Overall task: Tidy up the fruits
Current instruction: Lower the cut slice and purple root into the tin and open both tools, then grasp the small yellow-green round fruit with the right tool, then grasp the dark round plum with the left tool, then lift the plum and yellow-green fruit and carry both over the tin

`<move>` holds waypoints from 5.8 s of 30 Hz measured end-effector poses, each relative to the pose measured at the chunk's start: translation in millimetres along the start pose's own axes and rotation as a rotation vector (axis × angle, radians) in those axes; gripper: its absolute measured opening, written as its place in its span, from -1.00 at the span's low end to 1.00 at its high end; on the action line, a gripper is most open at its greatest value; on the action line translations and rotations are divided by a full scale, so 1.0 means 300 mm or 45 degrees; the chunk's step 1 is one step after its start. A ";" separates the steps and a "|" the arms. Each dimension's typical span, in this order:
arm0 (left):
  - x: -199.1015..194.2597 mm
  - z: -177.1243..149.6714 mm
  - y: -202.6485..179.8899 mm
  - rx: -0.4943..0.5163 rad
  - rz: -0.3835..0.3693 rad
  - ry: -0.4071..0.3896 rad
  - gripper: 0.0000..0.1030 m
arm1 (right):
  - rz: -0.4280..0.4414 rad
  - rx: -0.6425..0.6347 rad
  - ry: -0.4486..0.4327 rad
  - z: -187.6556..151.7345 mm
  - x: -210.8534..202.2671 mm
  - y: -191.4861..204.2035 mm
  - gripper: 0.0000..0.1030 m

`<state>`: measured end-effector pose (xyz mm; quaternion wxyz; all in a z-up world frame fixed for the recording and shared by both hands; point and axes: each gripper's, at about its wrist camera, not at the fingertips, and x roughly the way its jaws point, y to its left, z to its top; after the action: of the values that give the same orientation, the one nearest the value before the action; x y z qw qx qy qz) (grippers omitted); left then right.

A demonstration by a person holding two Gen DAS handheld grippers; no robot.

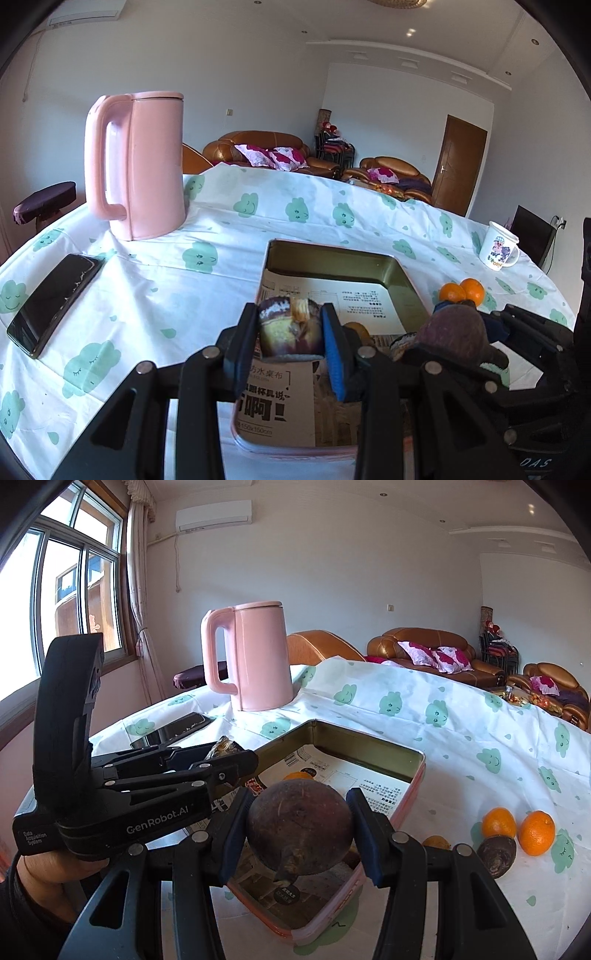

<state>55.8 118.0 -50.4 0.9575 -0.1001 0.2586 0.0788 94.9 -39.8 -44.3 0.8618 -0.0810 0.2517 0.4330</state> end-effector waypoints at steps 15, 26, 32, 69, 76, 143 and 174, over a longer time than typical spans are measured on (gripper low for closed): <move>-0.034 0.007 -0.017 0.016 0.054 -0.052 0.58 | -0.042 0.053 0.000 -0.033 -0.089 -0.108 0.22; -0.023 0.017 -0.064 0.004 0.061 -0.065 0.81 | -0.290 -0.025 0.124 -0.019 -0.065 -0.255 0.13; -0.023 0.025 -0.066 0.003 0.062 -0.071 0.81 | -0.280 -0.089 0.298 -0.027 0.062 -0.225 -0.21; 0.291 0.005 -0.692 0.325 -0.275 0.295 0.38 | -0.555 0.368 0.083 -0.128 -0.260 -0.645 -0.49; 0.357 -0.006 -0.702 0.315 -0.293 0.412 -0.23 | -0.542 0.375 0.071 -0.130 -0.267 -0.645 -0.49; 0.042 0.006 -0.644 0.303 -0.273 -0.233 -0.24 | -0.488 0.172 -0.315 -0.134 -0.436 -0.493 -0.49; -0.059 0.048 -0.230 0.171 -0.015 -0.184 -0.24 | -0.113 -0.007 -0.179 -0.039 -0.200 -0.102 -0.49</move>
<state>61.7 52.7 -18.6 0.9787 -0.0312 0.1928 0.0628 85.0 -105.0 -26.5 0.8955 -0.0637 0.1854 0.3996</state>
